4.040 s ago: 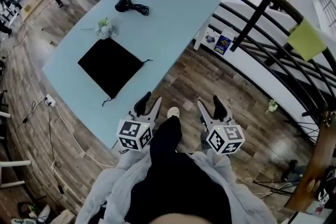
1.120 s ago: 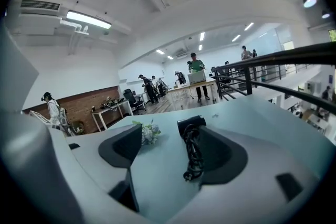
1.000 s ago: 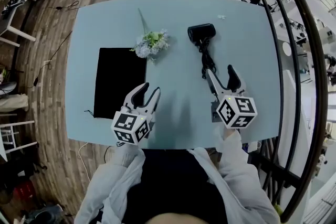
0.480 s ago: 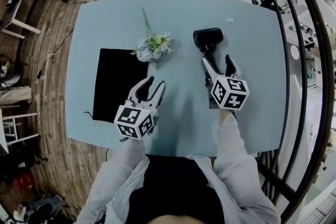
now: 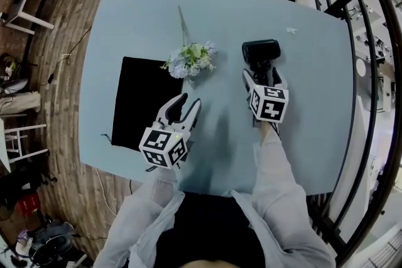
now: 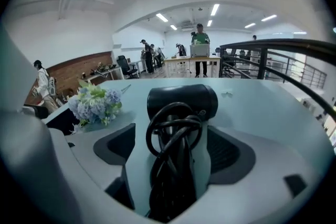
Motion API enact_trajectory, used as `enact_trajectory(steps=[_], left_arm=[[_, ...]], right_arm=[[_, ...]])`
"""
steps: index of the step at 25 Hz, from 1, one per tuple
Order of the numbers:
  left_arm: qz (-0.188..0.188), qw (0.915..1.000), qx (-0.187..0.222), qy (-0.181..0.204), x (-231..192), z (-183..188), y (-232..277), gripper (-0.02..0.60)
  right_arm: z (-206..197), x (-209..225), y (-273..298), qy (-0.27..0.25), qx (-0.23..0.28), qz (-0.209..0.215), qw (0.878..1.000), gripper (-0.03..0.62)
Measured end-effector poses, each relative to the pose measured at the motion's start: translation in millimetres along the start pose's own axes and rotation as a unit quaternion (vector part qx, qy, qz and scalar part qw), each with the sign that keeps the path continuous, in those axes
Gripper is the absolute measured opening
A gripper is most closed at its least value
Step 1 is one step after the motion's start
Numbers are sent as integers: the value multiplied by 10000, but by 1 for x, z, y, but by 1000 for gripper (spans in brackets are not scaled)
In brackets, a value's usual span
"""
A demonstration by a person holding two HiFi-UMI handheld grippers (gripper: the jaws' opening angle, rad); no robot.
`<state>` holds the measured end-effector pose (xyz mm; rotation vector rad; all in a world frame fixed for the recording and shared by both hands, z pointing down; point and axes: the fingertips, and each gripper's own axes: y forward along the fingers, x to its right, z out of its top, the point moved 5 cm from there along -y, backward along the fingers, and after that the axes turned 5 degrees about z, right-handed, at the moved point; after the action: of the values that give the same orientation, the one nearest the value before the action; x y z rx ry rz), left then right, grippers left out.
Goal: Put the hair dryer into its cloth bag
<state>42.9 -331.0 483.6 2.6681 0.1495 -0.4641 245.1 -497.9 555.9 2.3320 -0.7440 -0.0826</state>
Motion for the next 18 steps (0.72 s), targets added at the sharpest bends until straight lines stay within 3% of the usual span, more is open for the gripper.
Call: enact_trajectory(steps=[4, 6, 10, 12, 18], left_arm=[[80, 9999, -43, -87, -5, -4, 2, 173], [97, 9999, -64, -119, -6, -7, 3, 173], [102, 9998, -80, -148, -6, -10, 4, 173], [101, 9998, -89, -160, -6, -11, 4, 173], [128, 9998, -109, -144, -6, -13, 0, 173]], right_arm=[[-15, 0, 16, -196, -860, -37, 9961, 430], [-18, 2, 20, -78, -1038, 16, 9946, 416], [-19, 4, 18, -15, -1006, -53, 9949, 399], [-19, 8, 16, 70, -931, -134, 9955, 310], [-16, 8, 9, 15, -766, -145, 9970, 216]])
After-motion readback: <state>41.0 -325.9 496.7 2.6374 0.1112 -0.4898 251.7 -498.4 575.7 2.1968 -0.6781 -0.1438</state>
